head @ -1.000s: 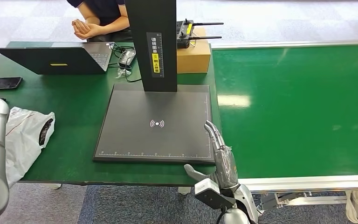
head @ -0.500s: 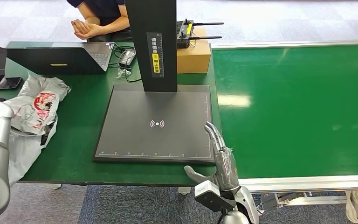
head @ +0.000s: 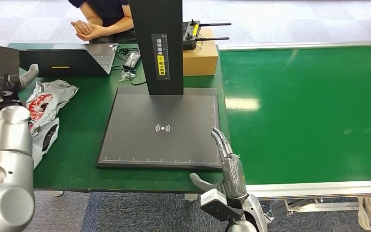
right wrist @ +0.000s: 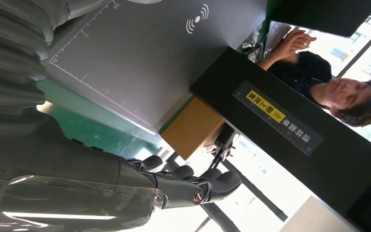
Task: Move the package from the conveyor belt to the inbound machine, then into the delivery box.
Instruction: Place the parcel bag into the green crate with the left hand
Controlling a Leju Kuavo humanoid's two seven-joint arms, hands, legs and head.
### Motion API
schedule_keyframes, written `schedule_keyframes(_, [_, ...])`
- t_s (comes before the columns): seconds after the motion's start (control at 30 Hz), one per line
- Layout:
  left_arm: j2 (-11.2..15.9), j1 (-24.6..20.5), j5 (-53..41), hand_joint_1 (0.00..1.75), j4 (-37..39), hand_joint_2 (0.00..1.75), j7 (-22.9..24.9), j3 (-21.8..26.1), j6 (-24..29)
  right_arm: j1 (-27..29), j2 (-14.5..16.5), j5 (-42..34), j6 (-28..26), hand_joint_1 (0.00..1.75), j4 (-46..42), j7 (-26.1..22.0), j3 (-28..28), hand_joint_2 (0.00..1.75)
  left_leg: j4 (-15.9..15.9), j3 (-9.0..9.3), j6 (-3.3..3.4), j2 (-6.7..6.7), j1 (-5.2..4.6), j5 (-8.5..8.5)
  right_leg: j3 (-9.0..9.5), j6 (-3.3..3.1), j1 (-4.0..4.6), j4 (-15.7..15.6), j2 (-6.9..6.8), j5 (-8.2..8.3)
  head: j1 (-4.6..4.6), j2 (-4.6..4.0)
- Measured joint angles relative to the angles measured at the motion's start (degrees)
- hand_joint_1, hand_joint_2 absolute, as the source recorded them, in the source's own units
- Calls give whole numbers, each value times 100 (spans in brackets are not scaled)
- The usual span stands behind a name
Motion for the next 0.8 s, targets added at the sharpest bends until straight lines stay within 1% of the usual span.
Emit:
schedule_keyframes(0.1, [-231, 526, 928, 0, -792, 175, -289, -330, -463, 19, 11, 1, 0, 0, 0, -26, -3, 175, 0, 0, 2, 0, -2, -2, 0, 0, -2, -1, -1, -1, -1, 0])
schedule_keyframes(0.27, [-478, 1762, 2179, 0, -2303, 175, -695, -1188, -1145, 65, 10, -84, 0, 0, 0, -66, -56, 175, 0, 0, 3, 1, -3, -9, -1, 4, -3, -3, 3, -5, 0, 0])
schedule_keyframes(0.37, [-576, 2473, 2549, 0, -3016, 175, -904, -1654, -1388, 98, 7, -160, 0, 0, 0, -88, -127, 175, 0, 0, 5, 2, -3, -13, -1, 7, -3, -4, 3, -8, 0, 0])
schedule_keyframes(0.5, [-699, 3308, 2800, 0, -3628, 175, -1117, -2164, -1617, 127, 1, -256, 2, 0, 0, -152, -223, 175, -1, 0, 5, 2, -3, -14, -2, 9, -3, -4, 3, -9, 1, 0])
schedule_keyframes(0.63, [-788, 3785, 2814, 0, -3911, 175, -1210, -2551, -1820, 126, -1, -387, 15, 0, 0, -203, -314, 175, -1, 0, 5, 1, -3, -14, -1, 9, -3, -5, 2, -10, -1, 0])
schedule_keyframes(0.73, [-853, 4006, 2781, 0, -3992, 175, -1246, -2765, -1961, 120, -2, -475, 32, 0, 1, -244, -375, 175, -1, 0, 6, 0, -3, -14, 0, 9, -2, -4, 1, -9, -1, 0])
schedule_keyframes(0.8, [-900, 4102, 2649, 0, -4004, 175, -1255, -2868, -1945, 113, -2, -530, 45, 0, 2, -278, -418, 175, -1, 0, 6, -1, -3, -14, 0, 9, -2, -4, 1, -9, 1, 0])
